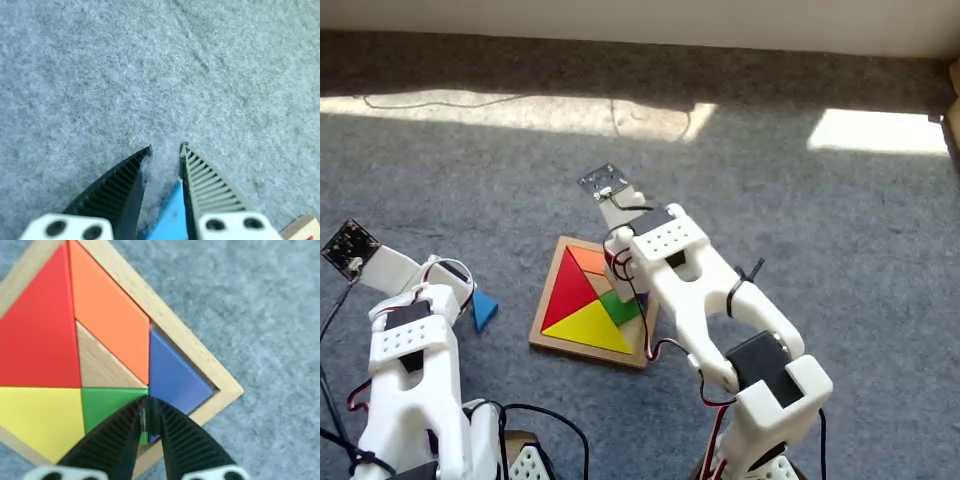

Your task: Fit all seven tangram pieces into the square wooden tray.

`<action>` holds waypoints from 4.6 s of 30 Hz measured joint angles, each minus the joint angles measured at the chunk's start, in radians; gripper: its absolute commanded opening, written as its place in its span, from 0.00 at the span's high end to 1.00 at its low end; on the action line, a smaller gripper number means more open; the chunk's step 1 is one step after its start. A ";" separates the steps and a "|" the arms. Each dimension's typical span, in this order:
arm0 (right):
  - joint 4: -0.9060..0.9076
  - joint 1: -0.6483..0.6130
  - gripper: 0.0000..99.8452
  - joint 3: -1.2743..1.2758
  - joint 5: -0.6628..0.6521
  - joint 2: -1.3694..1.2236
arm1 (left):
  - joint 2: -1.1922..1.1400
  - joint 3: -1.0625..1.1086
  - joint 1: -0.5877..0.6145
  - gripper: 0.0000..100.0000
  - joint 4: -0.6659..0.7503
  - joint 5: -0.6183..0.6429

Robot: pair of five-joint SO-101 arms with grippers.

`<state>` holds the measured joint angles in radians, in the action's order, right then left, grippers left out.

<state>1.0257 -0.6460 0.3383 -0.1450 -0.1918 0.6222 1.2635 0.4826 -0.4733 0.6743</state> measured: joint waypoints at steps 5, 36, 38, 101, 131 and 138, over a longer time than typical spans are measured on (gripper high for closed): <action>0.055 0.000 1.00 0.003 0.000 0.012 | 0.000 0.000 0.000 0.89 0.000 0.000; -0.106 0.463 1.00 0.864 -0.003 0.991 | -0.052 -0.712 0.017 0.74 -0.921 -0.850; -0.149 0.485 1.00 0.898 -0.003 0.994 | -0.124 -0.758 0.017 0.74 -0.968 -0.895; -0.232 0.508 1.00 0.957 0.071 1.002 | -0.713 -0.847 -0.146 0.89 -0.813 -0.842; -0.256 0.549 1.00 0.957 0.071 1.002 | -0.278 -0.500 -0.921 0.89 -0.575 0.387; -0.262 0.557 1.00 0.957 0.071 1.002 | -0.278 -0.427 -0.994 0.76 -0.410 0.454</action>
<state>0.7633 -0.0890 1.2958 -0.0744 0.8101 0.3445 0.8370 -0.5117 -0.8830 1.1285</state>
